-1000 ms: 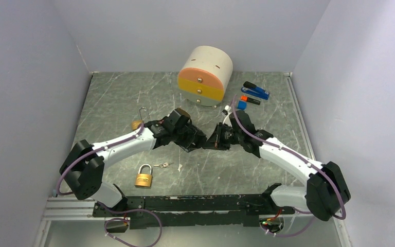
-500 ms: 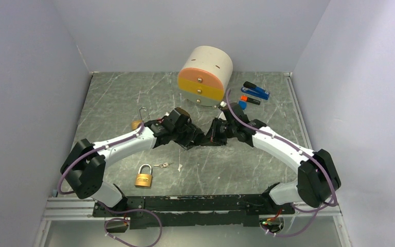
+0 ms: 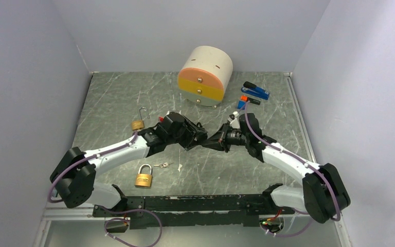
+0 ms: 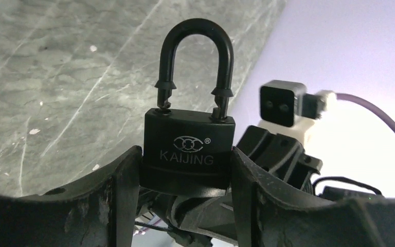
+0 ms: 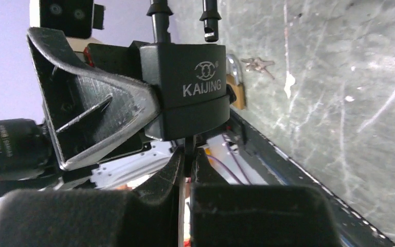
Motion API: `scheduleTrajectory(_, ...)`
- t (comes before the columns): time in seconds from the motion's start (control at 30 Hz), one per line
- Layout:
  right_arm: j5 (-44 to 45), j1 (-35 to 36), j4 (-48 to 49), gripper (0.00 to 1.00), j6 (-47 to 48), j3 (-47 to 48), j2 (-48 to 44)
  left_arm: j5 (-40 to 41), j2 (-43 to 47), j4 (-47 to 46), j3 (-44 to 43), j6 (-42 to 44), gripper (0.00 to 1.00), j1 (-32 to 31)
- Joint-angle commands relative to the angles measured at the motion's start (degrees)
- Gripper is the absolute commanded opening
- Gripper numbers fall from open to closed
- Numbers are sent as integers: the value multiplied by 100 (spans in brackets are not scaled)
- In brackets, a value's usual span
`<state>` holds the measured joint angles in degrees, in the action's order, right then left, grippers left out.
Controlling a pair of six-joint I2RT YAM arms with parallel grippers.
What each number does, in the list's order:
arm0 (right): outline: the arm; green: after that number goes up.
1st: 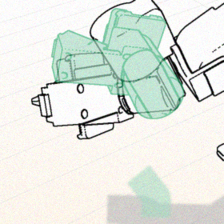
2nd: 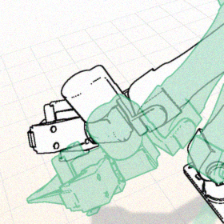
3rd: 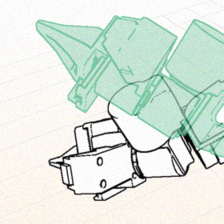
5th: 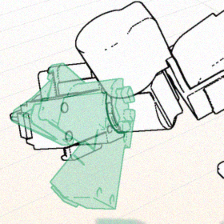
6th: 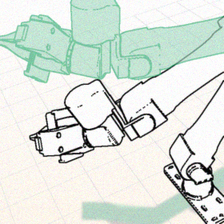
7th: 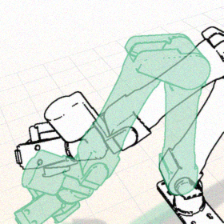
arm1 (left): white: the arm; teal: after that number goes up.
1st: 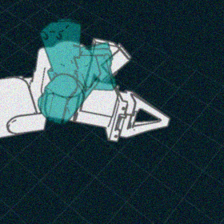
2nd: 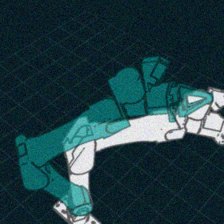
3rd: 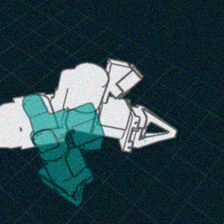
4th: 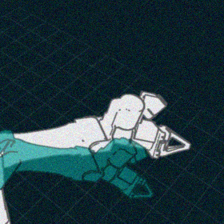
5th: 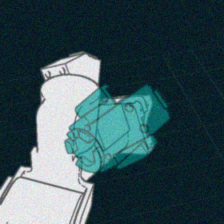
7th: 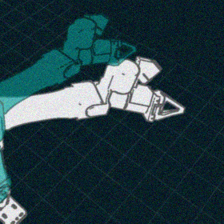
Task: Unlock with the key
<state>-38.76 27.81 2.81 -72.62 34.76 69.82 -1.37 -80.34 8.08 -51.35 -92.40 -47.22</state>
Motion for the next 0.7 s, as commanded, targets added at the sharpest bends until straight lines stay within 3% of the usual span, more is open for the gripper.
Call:
scheduleTrajectory(0.0,-485,-90,1957,0,-1664,-324,-327,-419,533,-1505,68,581,3,-235)
scheduleTrajectory(0.1,-584,-87,2112,0,-2010,-457,-421,-339,646,-1807,192,741,2,-236)
scheduleTrajectory(0.17,-504,-126,1657,0,-1546,-282,-465,-302,674,-2028,250,879,3,-243)
scheduleTrajectory(0.27,-177,-211,-45,37,-74,277,-597,-121,739,-2079,287,1275,3,-233)
scheduleTrajectory(0.33,274,-275,-872,53,866,513,-847,70,769,-1972,256,1613,3,-226)
scheduleTrajectory(0.43,649,-558,-1477,56,1748,621,-1235,-20,731,-2411,231,2118,3,-201)
scheduleTrajectory(0.57,922,-807,-1750,63,2361,666,-1837,-847,620,-3277,106,3367,2,-167)
scheduleTrajectory(0.67,1292,-870,-1864,67,2578,752,-2331,-1494,516,-3017,-257,3954,3,-133)
